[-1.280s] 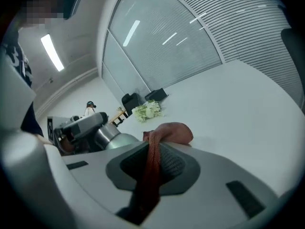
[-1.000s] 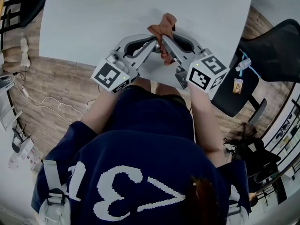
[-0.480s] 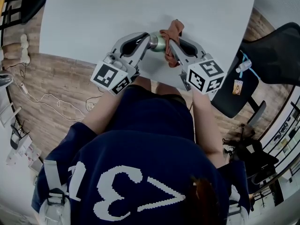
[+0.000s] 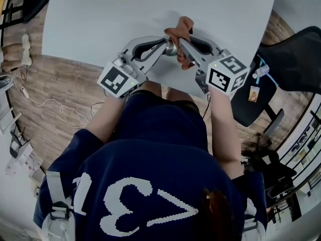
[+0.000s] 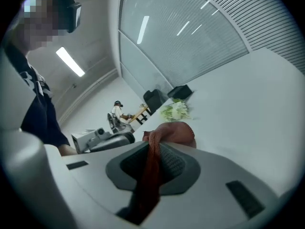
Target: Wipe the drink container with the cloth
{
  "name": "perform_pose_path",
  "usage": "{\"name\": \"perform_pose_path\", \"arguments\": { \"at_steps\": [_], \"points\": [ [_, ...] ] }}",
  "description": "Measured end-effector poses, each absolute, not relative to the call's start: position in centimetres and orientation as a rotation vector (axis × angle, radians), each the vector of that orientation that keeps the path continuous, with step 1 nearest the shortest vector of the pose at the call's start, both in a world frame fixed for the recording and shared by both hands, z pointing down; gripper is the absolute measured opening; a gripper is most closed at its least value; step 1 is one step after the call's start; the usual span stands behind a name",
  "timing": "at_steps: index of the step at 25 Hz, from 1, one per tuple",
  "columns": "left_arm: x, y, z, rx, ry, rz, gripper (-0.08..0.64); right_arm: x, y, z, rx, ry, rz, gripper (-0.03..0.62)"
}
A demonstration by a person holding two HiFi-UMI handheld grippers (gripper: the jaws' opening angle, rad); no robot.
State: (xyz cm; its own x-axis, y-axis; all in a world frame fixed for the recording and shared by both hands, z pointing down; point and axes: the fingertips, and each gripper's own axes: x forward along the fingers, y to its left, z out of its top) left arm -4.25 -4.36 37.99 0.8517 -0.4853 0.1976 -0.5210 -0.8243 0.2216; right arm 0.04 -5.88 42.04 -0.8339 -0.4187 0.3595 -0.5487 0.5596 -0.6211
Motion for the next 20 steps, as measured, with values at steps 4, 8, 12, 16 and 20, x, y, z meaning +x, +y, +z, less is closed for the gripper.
{"name": "perform_pose_path", "arguments": {
  "at_steps": [4, 8, 12, 16, 20],
  "points": [
    [-3.5, -3.7, 37.7, 2.833, -0.672, 0.226, 0.026, -2.1, -5.8, 40.4, 0.642, -2.666, 1.049, 0.059],
    [-2.7, -2.5, 37.7, 2.895, -0.553, 0.269, 0.026, 0.2, -5.9, 42.9, 0.672, -2.585, 1.061, 0.060],
    [-2.3, -1.5, 37.5, 2.938, -0.451, 0.282, 0.026, 3.2, -5.7, 47.4, 0.748, -2.442, 1.087, 0.058],
    [-2.0, -0.8, 37.3, 2.969, -0.369, 0.261, 0.026, 4.0, -5.5, 48.7, 0.764, -2.408, 1.168, 0.058],
    [-1.8, -0.5, 37.4, 2.949, -0.345, 0.232, 0.026, 1.9, -5.6, 45.4, 0.674, -2.507, 1.158, 0.058]
  ]
}}
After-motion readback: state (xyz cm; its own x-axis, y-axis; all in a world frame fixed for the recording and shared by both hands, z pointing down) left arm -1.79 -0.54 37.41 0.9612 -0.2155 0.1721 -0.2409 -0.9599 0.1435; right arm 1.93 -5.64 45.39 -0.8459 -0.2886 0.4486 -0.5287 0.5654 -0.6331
